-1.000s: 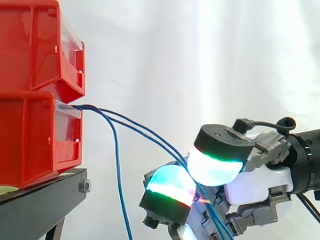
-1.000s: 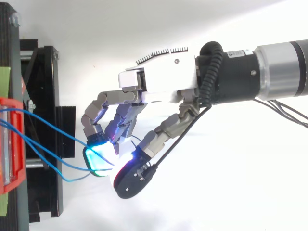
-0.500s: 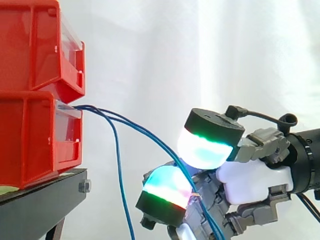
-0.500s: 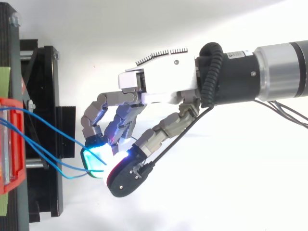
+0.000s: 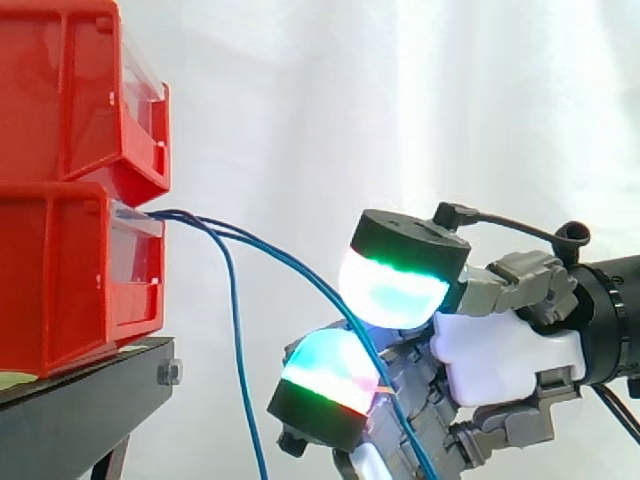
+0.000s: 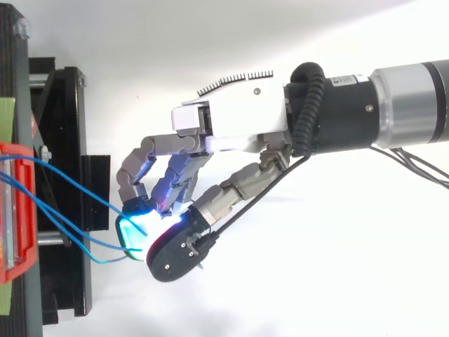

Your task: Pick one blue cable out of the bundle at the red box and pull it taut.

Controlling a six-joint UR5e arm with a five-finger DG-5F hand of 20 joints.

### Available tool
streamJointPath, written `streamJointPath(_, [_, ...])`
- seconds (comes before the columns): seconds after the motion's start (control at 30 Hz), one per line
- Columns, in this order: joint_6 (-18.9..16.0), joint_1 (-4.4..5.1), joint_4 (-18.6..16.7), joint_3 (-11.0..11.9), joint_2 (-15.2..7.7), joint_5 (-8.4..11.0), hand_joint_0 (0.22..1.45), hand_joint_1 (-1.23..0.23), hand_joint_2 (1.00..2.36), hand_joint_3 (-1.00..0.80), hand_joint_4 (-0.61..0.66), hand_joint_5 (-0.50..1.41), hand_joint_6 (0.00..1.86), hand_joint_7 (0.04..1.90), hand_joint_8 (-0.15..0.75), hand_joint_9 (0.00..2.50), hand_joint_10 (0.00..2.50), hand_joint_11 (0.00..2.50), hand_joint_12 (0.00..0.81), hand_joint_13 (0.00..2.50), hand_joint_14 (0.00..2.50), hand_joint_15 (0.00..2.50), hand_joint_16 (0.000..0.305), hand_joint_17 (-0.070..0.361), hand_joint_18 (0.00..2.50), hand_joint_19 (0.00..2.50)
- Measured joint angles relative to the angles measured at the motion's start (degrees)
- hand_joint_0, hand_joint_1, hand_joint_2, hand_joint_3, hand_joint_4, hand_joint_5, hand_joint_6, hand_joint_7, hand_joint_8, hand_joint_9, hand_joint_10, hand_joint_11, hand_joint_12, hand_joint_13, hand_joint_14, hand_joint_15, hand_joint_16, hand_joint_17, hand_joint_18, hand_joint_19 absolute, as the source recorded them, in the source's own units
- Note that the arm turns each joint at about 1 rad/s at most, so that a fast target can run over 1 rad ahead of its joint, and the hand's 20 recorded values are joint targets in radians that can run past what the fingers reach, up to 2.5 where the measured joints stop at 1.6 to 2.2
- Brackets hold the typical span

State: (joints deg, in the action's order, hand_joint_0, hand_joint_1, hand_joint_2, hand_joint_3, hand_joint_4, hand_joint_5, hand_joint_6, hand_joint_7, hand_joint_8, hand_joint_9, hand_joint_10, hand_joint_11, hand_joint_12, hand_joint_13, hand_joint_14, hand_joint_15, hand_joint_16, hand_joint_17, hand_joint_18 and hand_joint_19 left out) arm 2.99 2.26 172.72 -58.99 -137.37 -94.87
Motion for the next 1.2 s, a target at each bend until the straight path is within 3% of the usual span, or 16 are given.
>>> streamJointPath(0.33, [0.0, -0.04, 0.1, 0.0, 0.0, -0.01, 0.6, -0.79, 1.02, -0.24, 0.14, -0.17, 0.83, 1.07, 0.343, 0.83, 0.02, 0.7, 0.406, 0.7, 0.01, 0.33, 0.053, 0.119, 0.75, 0.46])
streamJointPath(1.0, [0.0, -0.16, 0.1, 0.1, 0.0, -0.14, 0.68, -0.9, 1.01, -0.39, 0.13, -0.19, 0.86, 1.01, 0.328, 0.79, 0.02, 0.7, 0.399, 0.69, 0.01, 0.31, 0.052, 0.117, 0.75, 0.42])
streamJointPath(1.07, [0.0, -0.21, 0.0, 0.3, 0.0, -0.14, 0.64, -0.86, 1.0, -0.5, 0.15, -0.18, 0.85, 1.01, 0.327, 0.8, 0.02, 0.7, 0.398, 0.69, 0.01, 0.31, 0.052, 0.116, 0.74, 0.44])
streamJointPath(1.2, [0.0, -0.27, 0.1, 0.5, 0.0, -0.14, 0.53, -0.78, 1.0, -0.5, 0.17, -0.16, 0.84, 1.02, 0.348, 0.82, 0.02, 0.69, 0.411, 0.7, 0.01, 0.32, 0.055, 0.124, 0.76, 0.45])
